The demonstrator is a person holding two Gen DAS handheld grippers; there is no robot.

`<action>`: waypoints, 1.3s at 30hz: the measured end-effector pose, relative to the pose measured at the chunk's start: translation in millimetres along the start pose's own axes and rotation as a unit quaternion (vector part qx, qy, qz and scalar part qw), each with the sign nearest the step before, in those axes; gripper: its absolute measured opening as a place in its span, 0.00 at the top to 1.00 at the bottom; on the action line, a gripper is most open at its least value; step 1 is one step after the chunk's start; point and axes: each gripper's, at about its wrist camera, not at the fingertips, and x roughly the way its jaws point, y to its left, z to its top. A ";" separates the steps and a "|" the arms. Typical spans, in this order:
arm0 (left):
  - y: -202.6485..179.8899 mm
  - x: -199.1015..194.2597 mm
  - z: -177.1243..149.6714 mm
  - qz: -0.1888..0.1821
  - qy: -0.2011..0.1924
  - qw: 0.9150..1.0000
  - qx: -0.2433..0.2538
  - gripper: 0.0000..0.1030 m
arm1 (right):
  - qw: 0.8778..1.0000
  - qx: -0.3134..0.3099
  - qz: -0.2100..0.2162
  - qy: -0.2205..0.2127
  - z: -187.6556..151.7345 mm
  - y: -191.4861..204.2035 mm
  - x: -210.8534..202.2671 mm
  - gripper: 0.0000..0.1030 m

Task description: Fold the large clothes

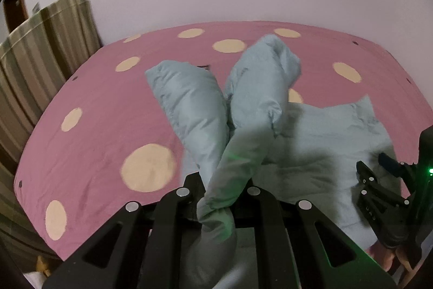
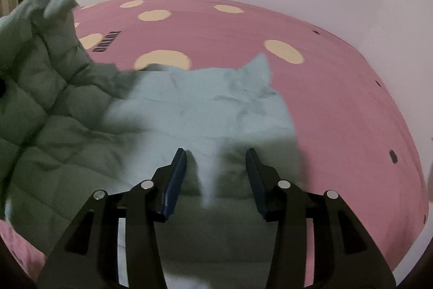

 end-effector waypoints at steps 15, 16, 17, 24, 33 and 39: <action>-129.5 28.7 -5.6 0.001 0.014 0.998 0.062 0.91 | 0.999 0.045 -0.022 0.000 -20.6 -95.6 4.9 0.48; -138.4 31.9 -8.3 -0.002 0.016 0.998 0.064 0.90 | 0.999 0.048 -0.022 0.001 -22.2 -100.0 6.7 0.48; -146.0 35.2 -11.4 -0.006 0.019 0.998 0.067 0.90 | 0.998 0.049 -0.024 0.002 -23.3 -103.0 8.6 0.48; -188.4 51.3 -37.0 0.002 0.014 0.995 0.103 0.90 | 0.997 0.070 -0.023 0.012 -37.4 -127.3 13.8 0.48; -193.2 18.8 -39.9 -0.023 -0.001 0.995 0.094 0.68 | 0.996 0.078 -0.041 0.015 -41.1 -138.5 11.9 0.48; -189.7 -20.2 -43.3 -0.064 -0.020 0.993 0.098 0.65 | 0.995 0.081 -0.056 0.011 -42.7 -140.4 0.9 0.48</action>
